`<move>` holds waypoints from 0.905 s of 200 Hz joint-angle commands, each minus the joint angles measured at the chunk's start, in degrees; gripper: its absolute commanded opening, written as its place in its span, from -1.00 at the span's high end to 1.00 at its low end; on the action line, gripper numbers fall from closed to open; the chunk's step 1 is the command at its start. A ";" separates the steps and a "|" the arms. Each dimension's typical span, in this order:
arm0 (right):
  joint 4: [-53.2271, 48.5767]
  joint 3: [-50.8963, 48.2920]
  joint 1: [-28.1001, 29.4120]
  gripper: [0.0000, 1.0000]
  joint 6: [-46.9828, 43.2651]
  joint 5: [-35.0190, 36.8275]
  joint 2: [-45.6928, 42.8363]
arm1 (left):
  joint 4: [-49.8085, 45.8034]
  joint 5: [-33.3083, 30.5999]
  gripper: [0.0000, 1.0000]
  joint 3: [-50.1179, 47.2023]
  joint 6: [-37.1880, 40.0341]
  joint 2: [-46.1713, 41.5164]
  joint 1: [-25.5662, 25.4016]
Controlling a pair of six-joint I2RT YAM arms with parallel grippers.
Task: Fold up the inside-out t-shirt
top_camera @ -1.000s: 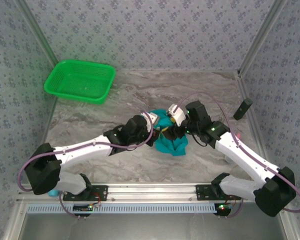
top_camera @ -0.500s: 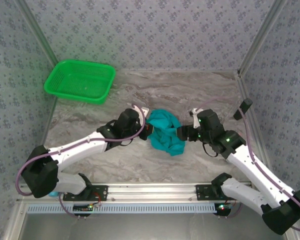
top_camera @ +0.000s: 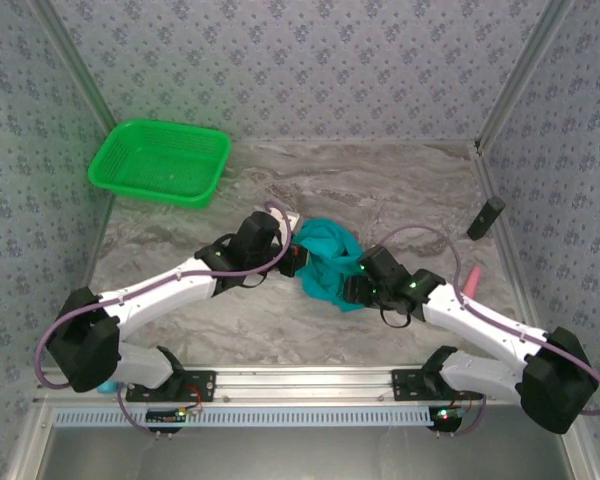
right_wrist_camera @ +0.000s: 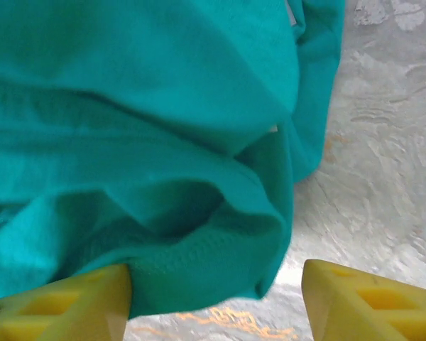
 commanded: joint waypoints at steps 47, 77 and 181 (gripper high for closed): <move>9.95 -1.53 -0.86 0.25 3.94 5.71 -0.30 | -2.18 1.87 1.00 3.75 0.14 0.45 0.92; 11.44 -2.63 -0.82 0.60 4.85 5.66 0.25 | -4.25 2.67 1.00 5.61 0.51 0.48 1.87; 1.77 44.56 -20.48 1.00 -11.52 5.26 13.43 | -25.66 -0.33 1.00 61.95 15.71 24.42 15.49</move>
